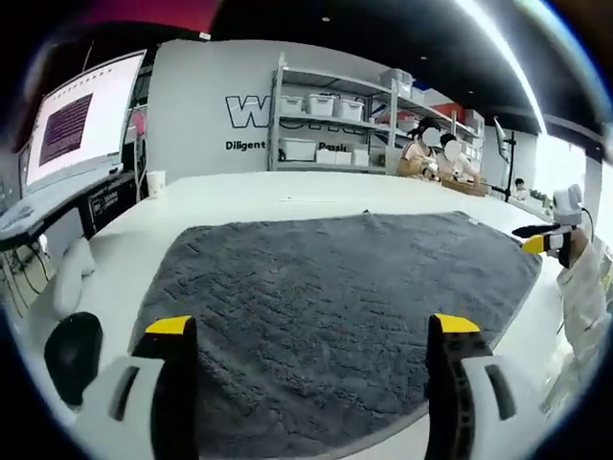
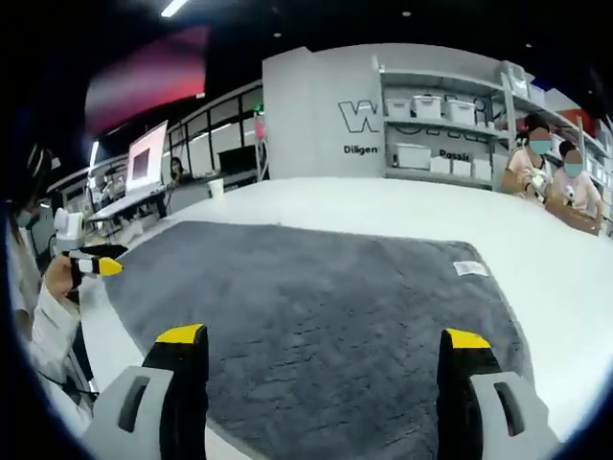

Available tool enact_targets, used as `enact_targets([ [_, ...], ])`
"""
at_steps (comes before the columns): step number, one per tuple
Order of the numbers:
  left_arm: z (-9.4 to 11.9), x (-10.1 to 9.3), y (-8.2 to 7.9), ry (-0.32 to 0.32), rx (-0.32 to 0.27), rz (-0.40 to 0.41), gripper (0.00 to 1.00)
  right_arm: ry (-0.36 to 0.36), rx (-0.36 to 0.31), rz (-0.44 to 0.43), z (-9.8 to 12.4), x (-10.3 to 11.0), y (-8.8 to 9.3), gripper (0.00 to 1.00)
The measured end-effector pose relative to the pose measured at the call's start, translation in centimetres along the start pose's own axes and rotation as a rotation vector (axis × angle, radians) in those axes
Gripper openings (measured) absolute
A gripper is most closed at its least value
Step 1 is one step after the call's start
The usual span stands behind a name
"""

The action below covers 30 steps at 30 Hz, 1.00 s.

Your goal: Open the folded towel by lifting each exposed corner and separating the folded layers until the towel lies flat within the target outline without major curled edges

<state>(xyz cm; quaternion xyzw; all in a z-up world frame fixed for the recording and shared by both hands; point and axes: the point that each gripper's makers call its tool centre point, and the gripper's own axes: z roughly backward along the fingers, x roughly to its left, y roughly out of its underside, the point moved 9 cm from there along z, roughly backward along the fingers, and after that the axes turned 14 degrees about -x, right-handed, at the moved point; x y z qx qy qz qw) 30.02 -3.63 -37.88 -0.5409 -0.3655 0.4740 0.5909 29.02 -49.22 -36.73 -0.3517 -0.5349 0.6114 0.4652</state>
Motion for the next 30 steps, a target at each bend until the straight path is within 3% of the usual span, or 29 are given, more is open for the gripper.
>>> enact_targets([
  [3,-0.3,-0.4,0.3,-0.011,-0.021,0.038,0.99,-0.032,0.055,0.041,-0.8,1.1,0.5,0.99],
  [6,-1.1,-1.5,1.1,-0.009,0.040,-0.022,0.99,-0.035,0.061,0.057,-2.2,2.5,0.4,0.99],
  [12,-1.6,-2.5,1.9,-0.016,0.066,-0.080,0.99,-0.077,0.097,0.090,-3.7,4.2,1.4,0.99],
  [19,-1.5,-2.6,2.4,-0.023,0.058,-0.075,0.99,-0.099,0.134,0.082,-4.2,4.7,2.6,0.99],
  [30,-1.5,-2.5,2.6,-0.017,0.035,-0.084,0.99,-0.108,0.146,0.105,-4.1,4.7,2.8,0.99],
])
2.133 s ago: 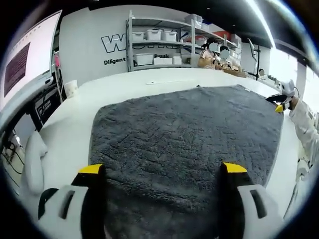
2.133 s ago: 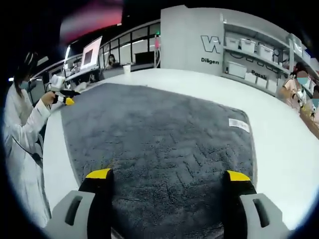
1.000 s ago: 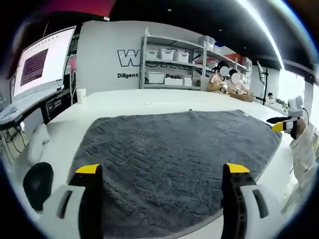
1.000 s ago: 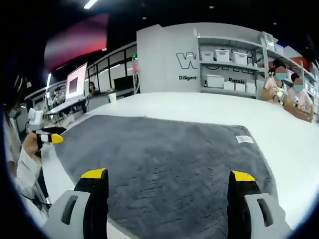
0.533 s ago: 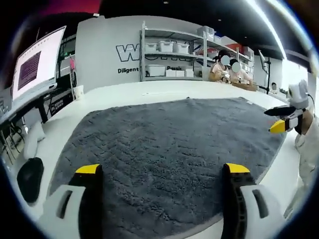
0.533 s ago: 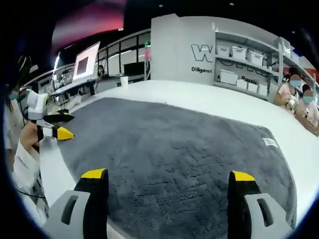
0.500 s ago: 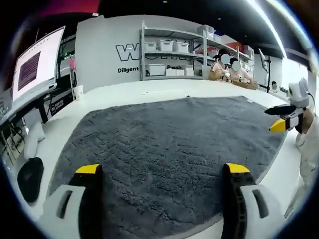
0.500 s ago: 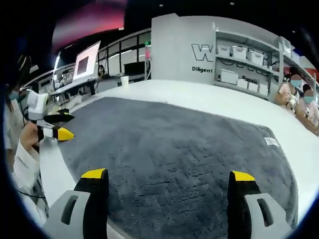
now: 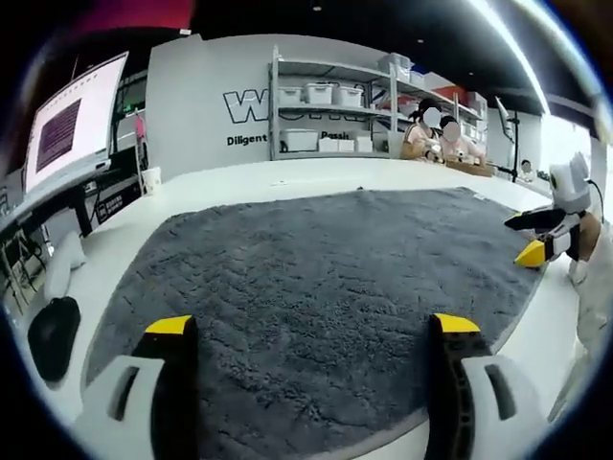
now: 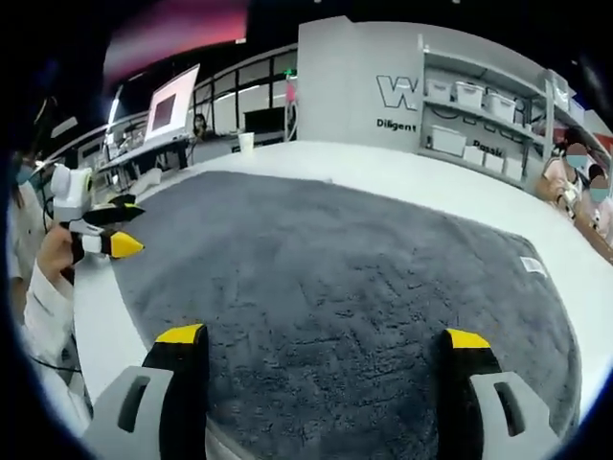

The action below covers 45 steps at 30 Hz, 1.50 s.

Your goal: Open the folded towel by lifting each exposed corner and separating the folded layers until the towel lies flat within the target outline without major curled edges

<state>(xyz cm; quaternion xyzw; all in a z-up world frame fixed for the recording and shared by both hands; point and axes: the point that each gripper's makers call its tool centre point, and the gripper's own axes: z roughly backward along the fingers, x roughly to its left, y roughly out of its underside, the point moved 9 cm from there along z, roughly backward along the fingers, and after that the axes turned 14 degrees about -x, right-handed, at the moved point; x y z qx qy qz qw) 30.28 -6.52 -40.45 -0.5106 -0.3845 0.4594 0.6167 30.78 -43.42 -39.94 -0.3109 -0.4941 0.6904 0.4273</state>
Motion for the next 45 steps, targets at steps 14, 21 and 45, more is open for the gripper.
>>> enact_targets([
  [14,0.2,0.2,0.1,0.027,0.004,-0.006,0.99,-0.059,-0.012,0.017,0.5,-0.4,0.3,1.00],
  [21,0.3,0.3,0.1,0.035,0.011,-0.008,0.98,-0.084,-0.018,0.025,0.7,-0.6,0.4,1.00],
  [45,0.5,0.4,-0.2,0.050,0.017,-0.017,0.99,-0.114,-0.022,0.017,1.4,-0.5,0.3,1.00],
])
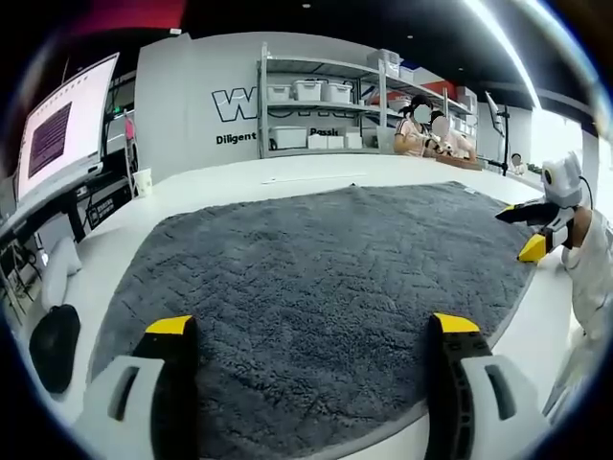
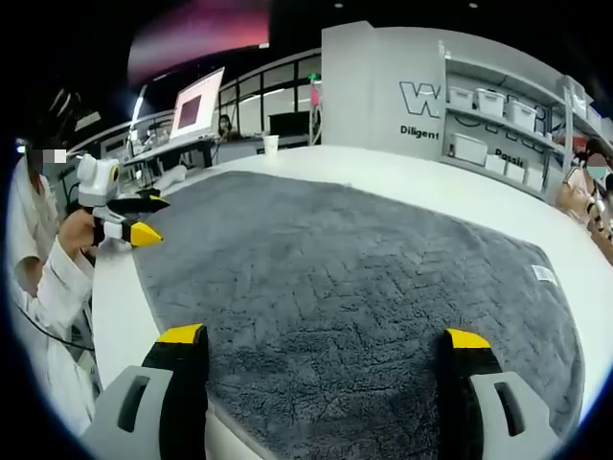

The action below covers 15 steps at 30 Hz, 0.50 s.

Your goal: Open the folded towel by lifting each exposed corner and separating the folded layers until the towel lies flat within the target outline without major curled edges

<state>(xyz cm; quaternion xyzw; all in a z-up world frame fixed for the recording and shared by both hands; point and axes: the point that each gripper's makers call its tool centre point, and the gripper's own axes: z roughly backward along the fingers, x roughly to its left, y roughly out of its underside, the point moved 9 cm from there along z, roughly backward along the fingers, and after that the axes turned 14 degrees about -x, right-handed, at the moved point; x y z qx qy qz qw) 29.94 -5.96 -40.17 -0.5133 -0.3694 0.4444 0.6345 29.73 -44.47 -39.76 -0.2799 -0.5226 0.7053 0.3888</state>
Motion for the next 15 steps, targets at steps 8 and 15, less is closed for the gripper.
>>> enact_targets([
  [8,2.2,3.2,-1.1,-0.086,-0.054,0.004,0.99,0.048,-0.062,-0.033,2.6,-1.7,-1.0,1.00],
  [15,3.7,5.6,-0.3,-0.145,-0.026,0.001,0.99,0.114,-0.052,-0.015,5.1,-3.8,-1.0,1.00],
])
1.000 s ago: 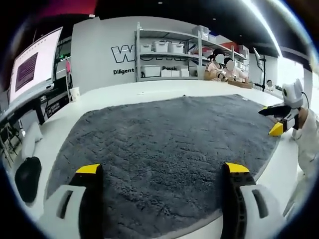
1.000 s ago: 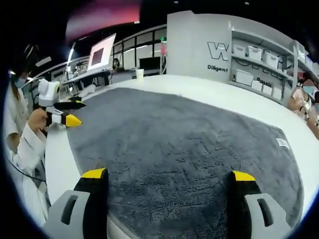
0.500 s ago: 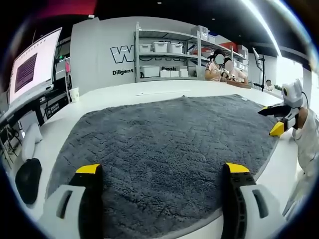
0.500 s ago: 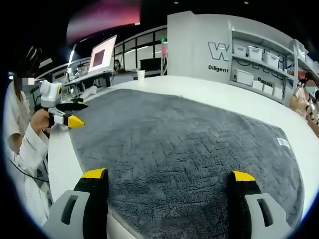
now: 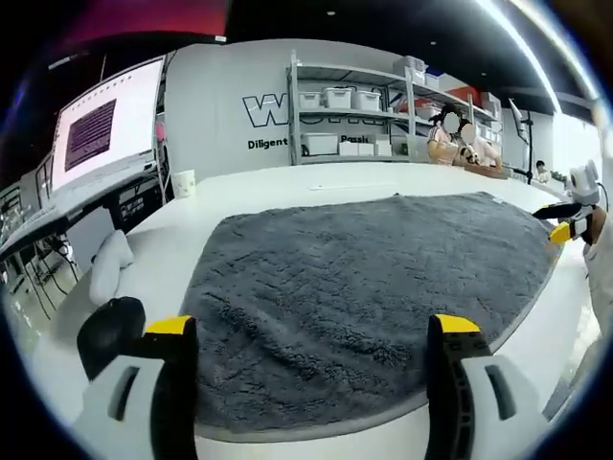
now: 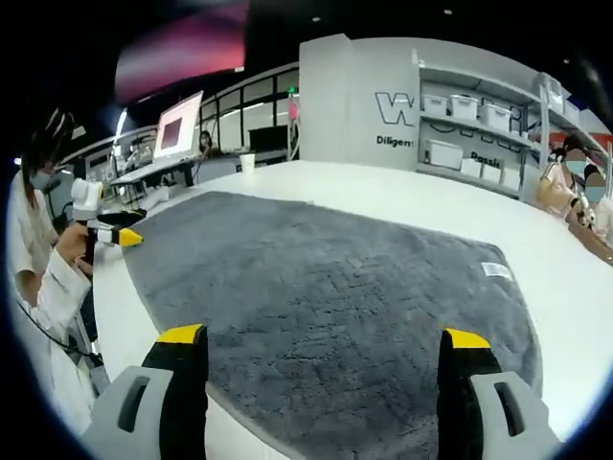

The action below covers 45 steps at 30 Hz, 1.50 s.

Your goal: Open the folded towel by lifting each exposed corner and separating the folded layers until the towel lies flat within the target outline without major curled edges

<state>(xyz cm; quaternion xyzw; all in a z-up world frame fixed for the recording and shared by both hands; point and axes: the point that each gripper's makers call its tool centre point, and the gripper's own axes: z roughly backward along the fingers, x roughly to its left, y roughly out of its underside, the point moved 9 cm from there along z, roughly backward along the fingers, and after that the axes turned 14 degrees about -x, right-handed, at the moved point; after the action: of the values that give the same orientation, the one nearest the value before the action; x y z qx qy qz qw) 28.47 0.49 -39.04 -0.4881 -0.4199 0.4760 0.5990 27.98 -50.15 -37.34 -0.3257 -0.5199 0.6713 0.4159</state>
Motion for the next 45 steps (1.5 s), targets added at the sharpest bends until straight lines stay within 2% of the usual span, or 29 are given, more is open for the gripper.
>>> enact_targets([
  [6,0.1,0.3,0.4,0.011,0.009,0.011,0.99,0.094,-0.010,-0.009,2.4,-2.7,0.1,1.00],
  [10,0.1,0.5,1.1,-0.001,0.046,0.020,0.99,0.135,0.000,-0.012,3.6,-3.9,0.4,1.00],
  [18,0.3,0.5,1.4,0.000,0.024,0.036,0.98,0.201,0.017,-0.047,5.2,-5.8,1.4,1.00],
  [23,0.4,0.5,1.4,0.000,0.024,0.035,0.98,0.174,0.022,-0.077,5.2,-5.2,2.3,1.00],
  [28,0.4,0.4,1.4,0.002,0.027,0.034,0.99,0.218,0.022,-0.076,5.9,-5.7,2.6,1.00],
  [32,0.4,0.4,1.4,0.003,0.029,0.034,0.98,0.218,0.021,-0.088,6.1,-5.8,3.0,1.00],
  [36,0.4,0.4,1.3,0.005,0.032,0.032,0.98,0.203,0.069,-0.096,5.8,-5.6,4.3,1.00],
  [41,0.4,0.5,1.4,0.010,0.025,0.033,0.98,0.240,0.043,-0.083,5.9,-5.6,4.4,0.99],
  [45,0.4,0.5,1.4,0.010,0.027,0.031,0.99,0.248,0.047,-0.077,6.0,-5.6,4.5,0.99],
])
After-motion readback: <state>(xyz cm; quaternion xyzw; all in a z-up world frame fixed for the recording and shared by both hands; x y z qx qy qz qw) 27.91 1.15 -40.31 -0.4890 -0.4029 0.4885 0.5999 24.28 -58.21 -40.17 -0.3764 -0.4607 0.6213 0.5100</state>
